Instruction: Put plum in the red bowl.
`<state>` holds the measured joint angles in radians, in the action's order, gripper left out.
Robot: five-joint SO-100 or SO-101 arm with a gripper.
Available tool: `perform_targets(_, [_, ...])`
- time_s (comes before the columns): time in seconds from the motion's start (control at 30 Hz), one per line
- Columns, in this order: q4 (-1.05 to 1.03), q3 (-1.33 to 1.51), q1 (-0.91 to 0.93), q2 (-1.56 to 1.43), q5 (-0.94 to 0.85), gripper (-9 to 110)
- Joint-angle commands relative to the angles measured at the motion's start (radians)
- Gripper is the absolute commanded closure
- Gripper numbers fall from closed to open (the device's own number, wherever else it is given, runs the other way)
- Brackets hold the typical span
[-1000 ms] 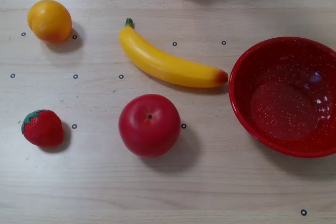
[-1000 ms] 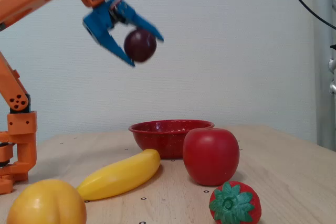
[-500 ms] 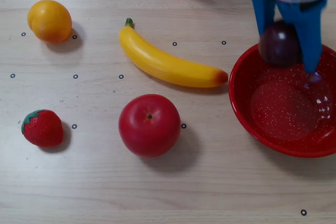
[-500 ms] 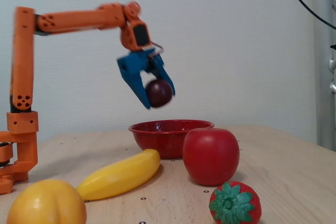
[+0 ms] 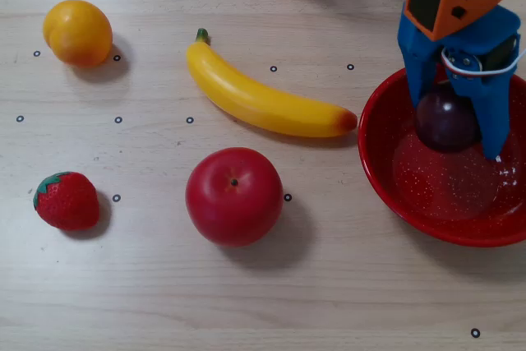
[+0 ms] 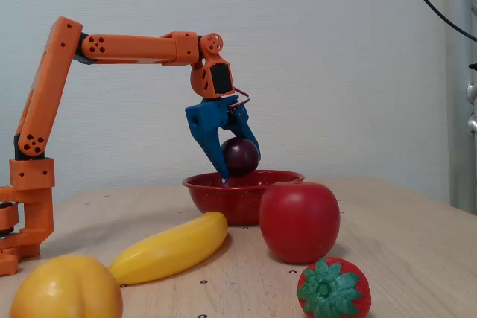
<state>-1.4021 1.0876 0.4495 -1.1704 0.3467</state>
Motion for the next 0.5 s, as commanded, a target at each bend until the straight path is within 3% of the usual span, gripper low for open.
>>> perform_targets(0.0, [0.038, -0.031, 0.0, -0.049, 0.034, 61])
perform_targets(0.1, [0.04, -0.023, 0.002, -0.049, 0.031, 53])
perform_targets(0.27, [0.037, -0.015, 0.002, -0.067, 0.028, 50])
perform_targets(0.4, [0.02, -0.04, -0.006, -0.107, 0.006, 53])
perform_targets(0.47, [0.025, -0.048, -0.014, -0.144, -0.011, 64])
